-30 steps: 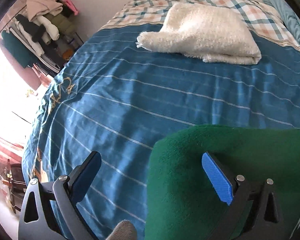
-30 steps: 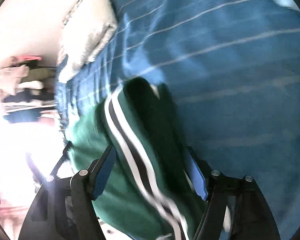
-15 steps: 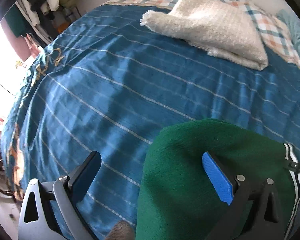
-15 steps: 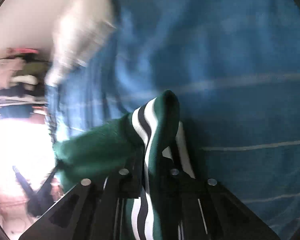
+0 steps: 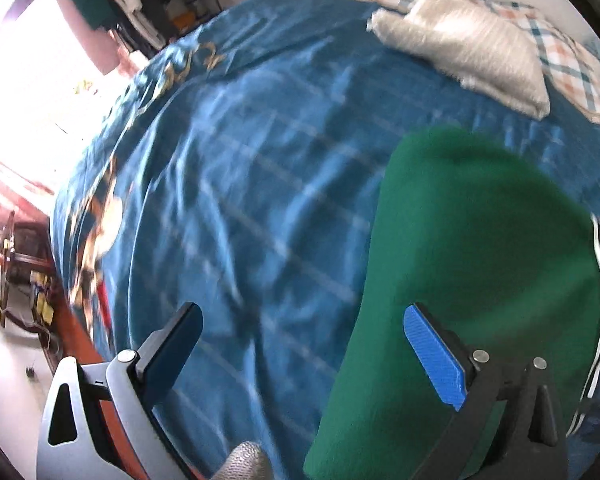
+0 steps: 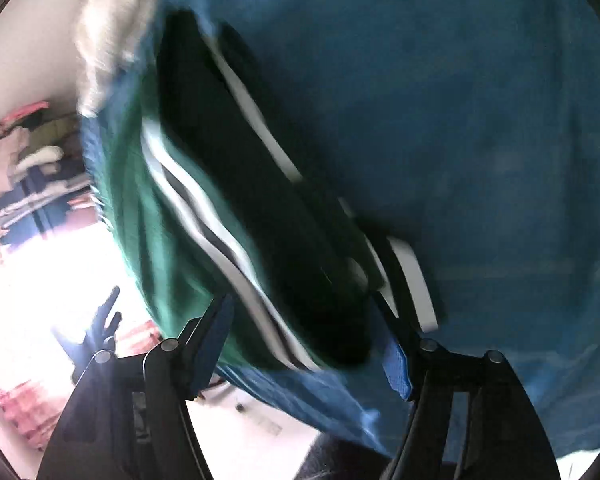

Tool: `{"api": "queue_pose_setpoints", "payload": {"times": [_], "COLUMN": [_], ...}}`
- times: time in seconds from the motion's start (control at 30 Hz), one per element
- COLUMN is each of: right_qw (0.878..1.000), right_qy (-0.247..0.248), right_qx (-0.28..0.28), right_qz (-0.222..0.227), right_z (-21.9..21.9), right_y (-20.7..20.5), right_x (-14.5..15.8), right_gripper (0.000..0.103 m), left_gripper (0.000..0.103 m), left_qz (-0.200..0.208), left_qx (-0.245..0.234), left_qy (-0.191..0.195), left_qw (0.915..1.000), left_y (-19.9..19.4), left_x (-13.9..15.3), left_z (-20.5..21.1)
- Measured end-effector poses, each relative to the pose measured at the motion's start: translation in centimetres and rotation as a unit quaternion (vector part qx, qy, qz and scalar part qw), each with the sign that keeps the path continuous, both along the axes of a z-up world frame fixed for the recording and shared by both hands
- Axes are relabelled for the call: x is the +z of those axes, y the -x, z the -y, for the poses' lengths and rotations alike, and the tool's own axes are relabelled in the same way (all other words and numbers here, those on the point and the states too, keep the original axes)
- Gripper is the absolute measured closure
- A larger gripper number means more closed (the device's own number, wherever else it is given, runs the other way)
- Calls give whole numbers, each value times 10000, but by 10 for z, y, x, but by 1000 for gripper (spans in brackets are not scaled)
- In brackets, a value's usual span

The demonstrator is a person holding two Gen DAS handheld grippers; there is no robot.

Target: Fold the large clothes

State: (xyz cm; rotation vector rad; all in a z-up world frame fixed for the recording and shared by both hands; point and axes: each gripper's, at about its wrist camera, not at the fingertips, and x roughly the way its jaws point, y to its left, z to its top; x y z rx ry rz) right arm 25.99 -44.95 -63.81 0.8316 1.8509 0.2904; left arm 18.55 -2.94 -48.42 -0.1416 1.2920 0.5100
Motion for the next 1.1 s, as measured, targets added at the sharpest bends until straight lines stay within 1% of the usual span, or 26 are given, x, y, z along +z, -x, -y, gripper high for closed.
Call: {"api": "queue_pose_setpoints", "payload": {"times": [0.03,0.07,0.1,0.17,0.23,0.3,0.37,0.4,0.43,0.47,0.5,0.53,0.63,0.67,0.7,0.73,0.77,0.8,0.83,0.87,0.9,0.93,0.97,1.0,1.03,1.1], "right_qw": [9999,9996,9992,9982,9948,9926,9925,9928,9924,9918,9924,9916,9894,9896,9910,9919,9910,9900,9887,9864,9827,9807,9801,9810,9823,9813], "right_qy": [20,-80,-7,203,247,436,687,812,1007,1080,1120,1263,1408,1376,1227,1021,906,693,550,473,392,324,137,-80,-497,-1250], "right_qx": [-130,-251,-365,-440,-811,-898,-806,-746,-638,-665,-500,-229,291,370,347,237,143,45,20,25,69,157,233,288,383,469], "right_qz": [50,120,152,348,569,690,614,476,309,176,98,158,183,212,400,719,977,1231,1397,1577,1810,1923,1968,1916,1764,1386], "right_z": [-4,-5,-6,-4,13,17,21,21,18,13,6,-1,-11,-11,-8,-4,0,2,2,1,-3,-6,-11,-18,-24,-33], "right_y": [7,11,12,13,20,23,29,30,30,29,26,20,11,10,8,5,2,-3,-8,-16,-27,-36,-47,-58,-65,-75], "right_x": [-3,-2,1,20,51,66,55,40,16,-1,-13,-17,-4,3,15,28,38,46,49,50,46,39,25,7,-12,-42], "right_gripper": [42,86,93,94,94,95,95,95,95,95,94,94,85,74,65,59,45,32,26,20,17,15,14,14,13,12], "left_gripper": [0,0,0,0,0,0,0,0,0,0,0,0,0,0,0,0,0,0,0,0,0,0,0,0,0,0], "left_qz": [-120,-220,-316,-393,-309,-320,-322,-371,-387,-419,-478,-507,-443,-298,-155,15,153,317,464,588,680,708,676,637,718,773], "left_qx": [-49,-89,-128,-133,-119,-123,-140,-151,-166,-181,-181,-181,-123,-84,-43,-20,9,97,232,323,403,402,350,282,145,17], "left_qy": [-39,-80,-112,-147,-87,-54,-7,1,14,4,-17,-27,-53,2,66,245,513,1041,1634,2064,2433,2674,2868,2942,3102,3207], "left_qw": [9999,9997,9994,9990,9994,9994,9994,9992,9991,9990,9987,9985,9989,9995,9998,9997,9986,9940,9852,9762,9667,9601,9549,9532,9479,9440], "left_y": [6,9,12,18,22,23,22,21,21,20,19,19,20,21,21,20,18,16,13,11,8,4,-2,-7,-13,-20], "left_x": [-5,-10,-15,-18,-16,-18,-22,-26,-29,-32,-35,-35,-24,-17,-12,-9,-9,-14,-21,-29,-38,-46,-56,-62,-67,-73], "left_z": [4,7,10,11,10,9,9,9,9,9,8,7,0,-5,-9,-13,-16,-23,-30,-34,-37,-37,-36,-33,-32,-29]}}
